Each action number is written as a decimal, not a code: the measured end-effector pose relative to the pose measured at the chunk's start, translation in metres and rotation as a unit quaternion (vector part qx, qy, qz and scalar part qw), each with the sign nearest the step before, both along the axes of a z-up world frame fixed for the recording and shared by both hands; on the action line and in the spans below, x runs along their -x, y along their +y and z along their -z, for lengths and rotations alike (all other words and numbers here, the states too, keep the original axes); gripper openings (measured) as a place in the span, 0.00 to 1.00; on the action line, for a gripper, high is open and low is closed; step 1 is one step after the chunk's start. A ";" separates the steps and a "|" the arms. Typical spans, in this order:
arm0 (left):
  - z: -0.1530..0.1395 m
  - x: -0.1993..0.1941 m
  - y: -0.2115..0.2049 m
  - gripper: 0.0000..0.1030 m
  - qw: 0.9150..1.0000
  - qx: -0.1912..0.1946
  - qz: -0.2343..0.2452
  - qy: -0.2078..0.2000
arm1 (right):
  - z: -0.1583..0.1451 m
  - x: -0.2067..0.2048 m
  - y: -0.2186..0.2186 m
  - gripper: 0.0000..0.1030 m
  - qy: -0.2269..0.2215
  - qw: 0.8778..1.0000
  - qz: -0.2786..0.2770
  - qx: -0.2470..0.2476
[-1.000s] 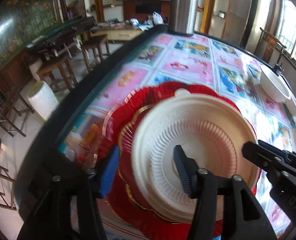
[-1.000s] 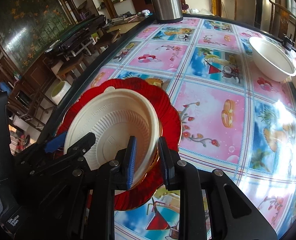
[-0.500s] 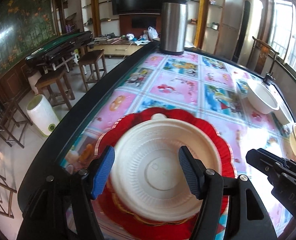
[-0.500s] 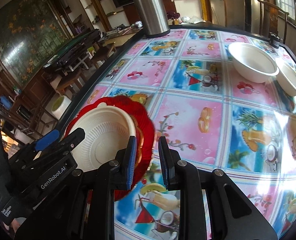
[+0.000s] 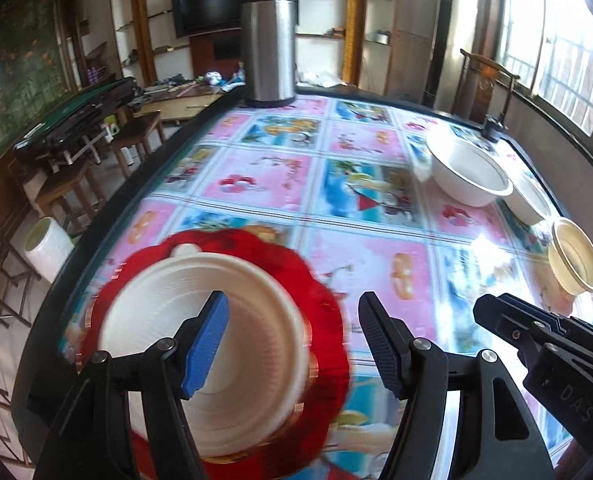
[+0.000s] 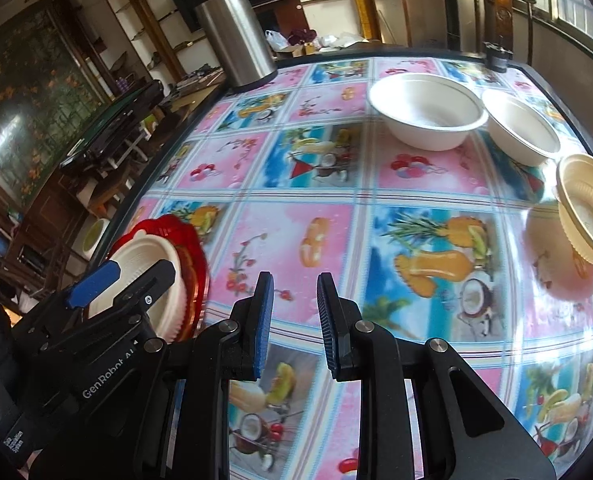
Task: Organize plates and bowls
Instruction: 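Move the left gripper to the rim of the large white bowl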
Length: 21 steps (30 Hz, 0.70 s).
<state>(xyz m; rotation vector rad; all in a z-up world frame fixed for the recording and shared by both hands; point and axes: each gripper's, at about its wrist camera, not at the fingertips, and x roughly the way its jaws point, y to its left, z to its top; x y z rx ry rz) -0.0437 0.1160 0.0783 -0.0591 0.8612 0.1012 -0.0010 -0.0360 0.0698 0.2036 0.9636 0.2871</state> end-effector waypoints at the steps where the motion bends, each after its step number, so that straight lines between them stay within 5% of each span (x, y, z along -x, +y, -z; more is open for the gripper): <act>1: 0.001 -0.002 -0.005 0.66 1.000 0.003 0.003 0.002 | 0.001 -0.001 -0.006 0.22 0.002 1.000 0.004 -0.003; 21: 0.000 -0.039 -0.048 0.66 0.999 0.025 0.033 0.026 | 0.024 -0.014 -0.050 0.22 0.030 0.999 0.034 -0.016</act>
